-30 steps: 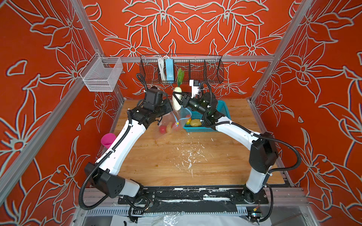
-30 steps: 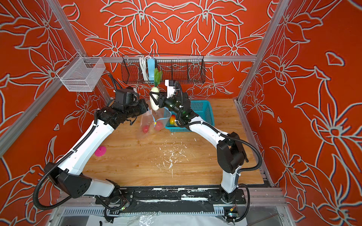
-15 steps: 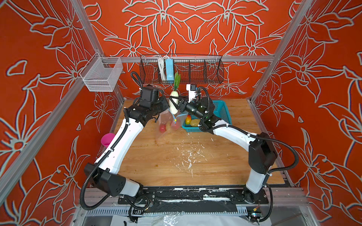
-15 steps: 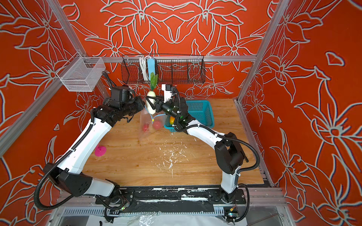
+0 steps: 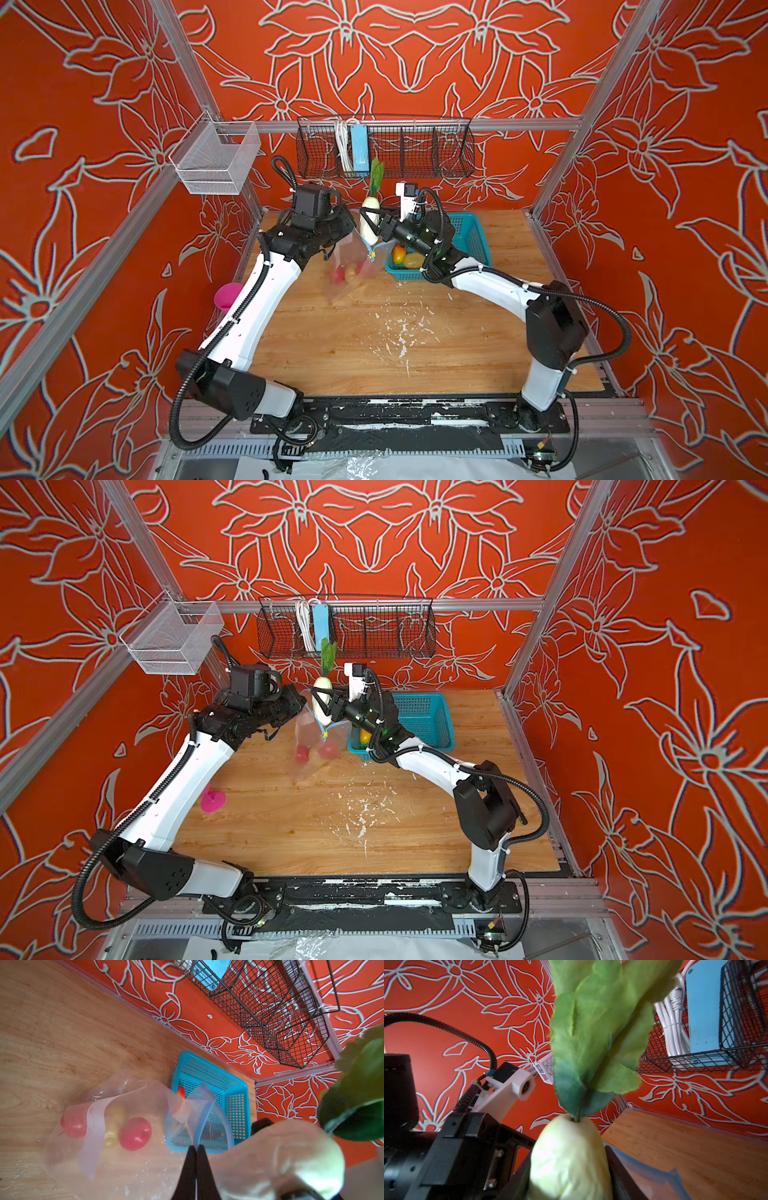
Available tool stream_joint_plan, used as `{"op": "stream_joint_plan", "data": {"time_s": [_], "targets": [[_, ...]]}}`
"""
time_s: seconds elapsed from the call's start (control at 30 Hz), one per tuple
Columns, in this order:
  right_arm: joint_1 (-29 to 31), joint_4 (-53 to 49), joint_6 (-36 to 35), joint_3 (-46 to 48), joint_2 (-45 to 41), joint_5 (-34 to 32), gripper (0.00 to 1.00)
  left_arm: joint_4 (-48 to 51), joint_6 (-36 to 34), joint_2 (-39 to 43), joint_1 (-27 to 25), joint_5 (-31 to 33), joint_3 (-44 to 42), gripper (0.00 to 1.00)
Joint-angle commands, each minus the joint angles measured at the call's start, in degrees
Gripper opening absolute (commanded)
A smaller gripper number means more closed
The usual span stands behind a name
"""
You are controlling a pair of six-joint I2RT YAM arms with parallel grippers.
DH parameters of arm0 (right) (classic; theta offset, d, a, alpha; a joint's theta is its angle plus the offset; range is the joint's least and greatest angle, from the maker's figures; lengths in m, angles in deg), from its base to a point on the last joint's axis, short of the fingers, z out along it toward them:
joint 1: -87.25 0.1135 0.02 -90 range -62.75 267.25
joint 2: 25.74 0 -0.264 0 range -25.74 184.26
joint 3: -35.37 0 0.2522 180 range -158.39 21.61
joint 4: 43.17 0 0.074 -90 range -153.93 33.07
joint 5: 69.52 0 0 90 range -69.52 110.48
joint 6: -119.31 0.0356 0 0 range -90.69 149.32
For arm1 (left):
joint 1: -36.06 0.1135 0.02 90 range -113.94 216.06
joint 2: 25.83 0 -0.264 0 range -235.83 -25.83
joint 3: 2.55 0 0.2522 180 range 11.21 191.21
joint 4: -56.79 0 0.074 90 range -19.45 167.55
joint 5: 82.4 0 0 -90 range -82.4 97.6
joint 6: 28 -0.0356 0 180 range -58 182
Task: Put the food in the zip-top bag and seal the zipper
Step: 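Carry the cabbage over the bag opening while the left gripper raises the bag, then open the right gripper to drop the cabbage into the bag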
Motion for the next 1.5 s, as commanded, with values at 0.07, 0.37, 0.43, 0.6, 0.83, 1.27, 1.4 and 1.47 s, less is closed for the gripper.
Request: {"op": "stream_joint_plan", "data": {"time_s": [0.07,0.37,0.43,0.6,0.83,1.27,1.4,1.47], "targets": [[0.8,1.82,-0.19,0.24,1.58,-1.09,0.36,-1.86,1.38,2.09,0.67,-1.36,0.05,0.0],[0.9,1.55,0.15,0.59,3.11,-0.58,0.52,-3.07,2.08,2.28,1.46,-1.32,-2.1,0.0],[0.85,1.05,-0.18,0.8,3.18,-1.19,0.59,-3.44,2.17,2.26,1.6,-1.37,-2.62,0.0],[0.9,0.74,-0.5,0.71,2.94,-1.4,0.78,-3.71,2.44,2.02,2.14,-1.62,-3.3,0.0],[0.88,-0.95,-1.83,-0.37,1.68,-1.26,0.81,-4.06,2.53,1.7,2.76,-2.17,-2.92,0.0],[0.82,-11.66,-5.39,-1.82,-1.51,-1.0,0.95,-6.29,0.65,1.18,3.31,-4.07,-3.84,0.0],[0.21,-18.21,-5.84,-3.77,-1.74,-2.13,0.98,-8.57,-0.21,2.12,3.31,-4.5,-5.68,0.0],[-0.06,-17.55,-5.52,-3.31,-2.34,-1.71,0.98,-8.72,-1.13,2.36,3.31,-4.27,-6.11,0.0]]}}
